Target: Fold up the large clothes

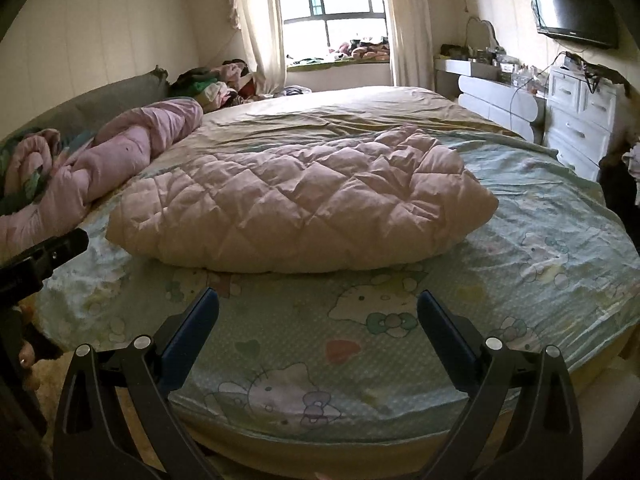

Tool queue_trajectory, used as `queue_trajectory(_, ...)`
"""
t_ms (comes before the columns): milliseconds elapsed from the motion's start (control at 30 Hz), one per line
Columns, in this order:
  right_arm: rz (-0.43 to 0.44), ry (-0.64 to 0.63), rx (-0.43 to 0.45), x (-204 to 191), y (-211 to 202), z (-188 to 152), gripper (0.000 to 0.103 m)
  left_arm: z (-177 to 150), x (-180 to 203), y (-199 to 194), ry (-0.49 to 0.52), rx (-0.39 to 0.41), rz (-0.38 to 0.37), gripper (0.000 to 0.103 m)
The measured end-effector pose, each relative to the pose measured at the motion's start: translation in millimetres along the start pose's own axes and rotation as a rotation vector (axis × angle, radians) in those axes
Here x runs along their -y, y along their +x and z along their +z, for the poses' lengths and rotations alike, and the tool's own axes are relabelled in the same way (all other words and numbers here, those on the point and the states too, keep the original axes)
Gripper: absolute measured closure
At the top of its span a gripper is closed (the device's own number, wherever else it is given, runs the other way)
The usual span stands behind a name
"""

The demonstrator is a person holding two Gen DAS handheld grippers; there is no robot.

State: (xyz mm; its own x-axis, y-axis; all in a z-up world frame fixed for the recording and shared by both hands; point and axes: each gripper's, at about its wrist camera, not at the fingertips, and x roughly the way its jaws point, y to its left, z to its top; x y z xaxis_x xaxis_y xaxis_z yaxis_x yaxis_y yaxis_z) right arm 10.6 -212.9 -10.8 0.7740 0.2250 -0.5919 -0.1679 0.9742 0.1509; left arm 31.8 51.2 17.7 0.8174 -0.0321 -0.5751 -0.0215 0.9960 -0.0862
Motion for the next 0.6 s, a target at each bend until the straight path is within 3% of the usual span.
queue_trajectory(600,-0.003,-0.009,0.016,-4.8,-5.3,2.4,0.004,-1.4,-5.3,-1.6,-0.008,0.004,0.012,0.009)
